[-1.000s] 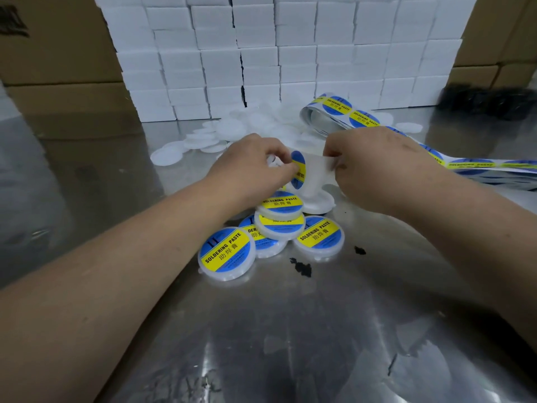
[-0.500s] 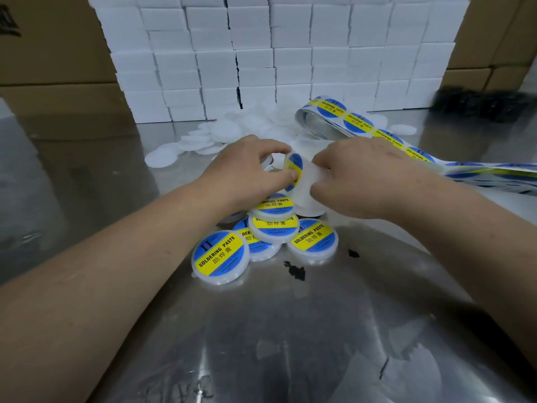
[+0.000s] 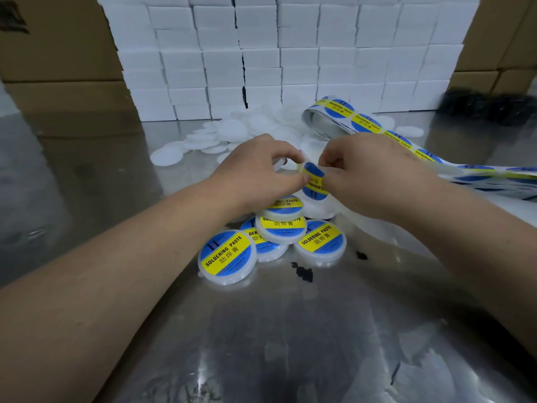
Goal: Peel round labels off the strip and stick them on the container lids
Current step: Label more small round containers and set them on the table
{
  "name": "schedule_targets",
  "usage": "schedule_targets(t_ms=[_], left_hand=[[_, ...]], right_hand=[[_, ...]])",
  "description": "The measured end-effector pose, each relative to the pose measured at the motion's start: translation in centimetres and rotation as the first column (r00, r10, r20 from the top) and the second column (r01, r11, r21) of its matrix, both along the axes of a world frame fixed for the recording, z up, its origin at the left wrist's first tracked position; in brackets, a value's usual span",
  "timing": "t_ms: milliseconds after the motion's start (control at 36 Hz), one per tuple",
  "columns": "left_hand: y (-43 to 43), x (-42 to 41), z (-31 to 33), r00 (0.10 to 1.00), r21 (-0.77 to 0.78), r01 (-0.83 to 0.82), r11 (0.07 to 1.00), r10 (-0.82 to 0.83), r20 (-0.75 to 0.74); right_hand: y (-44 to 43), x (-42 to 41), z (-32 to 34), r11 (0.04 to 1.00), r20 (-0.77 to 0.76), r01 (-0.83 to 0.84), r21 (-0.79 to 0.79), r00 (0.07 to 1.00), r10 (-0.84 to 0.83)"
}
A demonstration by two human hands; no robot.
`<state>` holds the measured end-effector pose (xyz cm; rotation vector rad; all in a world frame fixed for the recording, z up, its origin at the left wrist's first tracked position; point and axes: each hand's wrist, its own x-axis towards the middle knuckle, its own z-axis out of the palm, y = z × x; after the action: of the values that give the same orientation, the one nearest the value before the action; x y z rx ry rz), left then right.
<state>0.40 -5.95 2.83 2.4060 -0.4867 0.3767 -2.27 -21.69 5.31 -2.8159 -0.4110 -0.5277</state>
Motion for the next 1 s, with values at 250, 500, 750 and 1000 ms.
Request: schedule_targets(t_ms=[250,500,750,1000], left_hand=[[-0.5,-0.6,0.8,0.996,0.079,-0.08,0.994,0.076,0.056],[-0.9,-1.0,0.8,0.982,0.092,-0.143,0.985,0.13,0.136],[-0.8,-1.1,0.8,0.993,0.1,-0.082,0.992,0.072,0.098],[-0.7,-1.1,0.8,0.997,0.102,-0.037,0.994,0.03,0.067]], right_hand=[[-0.1,0.0,-0.1,0.986,0.009,-0.102,0.129,0.995,0.102],[-0.3,0.2,-0.1,0.968,0.053,-0.139,0.21,0.99,0.131],[-0.2,0.0,0.0,0.949,-0.01,-0.206,0.24,0.977,0.215],[-0.2,0.0,0.1,0.948,-0.037,-0.206,0.242,0.975,0.221]])
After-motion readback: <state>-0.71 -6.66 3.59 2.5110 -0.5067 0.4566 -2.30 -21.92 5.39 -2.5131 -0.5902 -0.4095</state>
